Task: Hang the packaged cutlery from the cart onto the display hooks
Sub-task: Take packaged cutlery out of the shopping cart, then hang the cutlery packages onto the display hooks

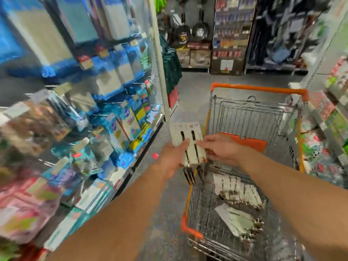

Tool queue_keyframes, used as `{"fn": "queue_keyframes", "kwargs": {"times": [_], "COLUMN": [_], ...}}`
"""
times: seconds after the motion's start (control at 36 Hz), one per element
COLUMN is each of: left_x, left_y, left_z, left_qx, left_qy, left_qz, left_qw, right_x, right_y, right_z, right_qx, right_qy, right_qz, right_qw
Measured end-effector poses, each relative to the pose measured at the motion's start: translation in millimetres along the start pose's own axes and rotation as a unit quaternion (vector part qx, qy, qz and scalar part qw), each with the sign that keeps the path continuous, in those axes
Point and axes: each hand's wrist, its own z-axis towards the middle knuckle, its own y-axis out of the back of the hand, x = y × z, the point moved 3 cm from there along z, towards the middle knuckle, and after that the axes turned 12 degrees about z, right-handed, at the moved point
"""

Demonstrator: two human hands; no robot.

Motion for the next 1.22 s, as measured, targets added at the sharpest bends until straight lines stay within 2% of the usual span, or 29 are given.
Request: {"fn": "queue_keyframes", "kwargs": {"times": [0.25, 0.5, 0.69, 0.81, 1.08, 1.22], "left_x": [-12.8, -13.5, 1.7, 14.5, 49.2, 71.7], "left_y": [70.3, 118.2, 142.2, 157.4, 203.3, 231.2], "left_z": [-75.0, -150.3, -227.0, -276.0, -399.1, -462.8], "left_qx": [-0.065, -0.173, -0.257, -0.304, -0.410, -0.420], "left_qy": [-0.020, -0.043, -0.017, -0.013, 0.020, 0.018], "left_qz": [-0.018, -0.060, -0.071, -0.072, -0.076, -0.091], "left_qw": [0.998, 0.982, 0.964, 0.950, 0.909, 0.903], "right_x": [33.6, 55.0, 47.3, 38.5, 11.0, -1.8], "right_y": [-79.6, -147.7, -197.9, -232.2, -326.3, -379.4], "right_z": [-40.2, -77.5, -122.4, -156.6, -246.2, -294.7], "right_qx": [0.070, 0.155, 0.225, 0.276, 0.394, 0.451], "right_qy": [0.061, 0.101, 0.125, 0.133, 0.091, 0.099], "right_qz": [-0.084, -0.099, -0.108, -0.122, -0.126, -0.147], "right_qw": [0.992, 0.978, 0.960, 0.944, 0.906, 0.875]}}
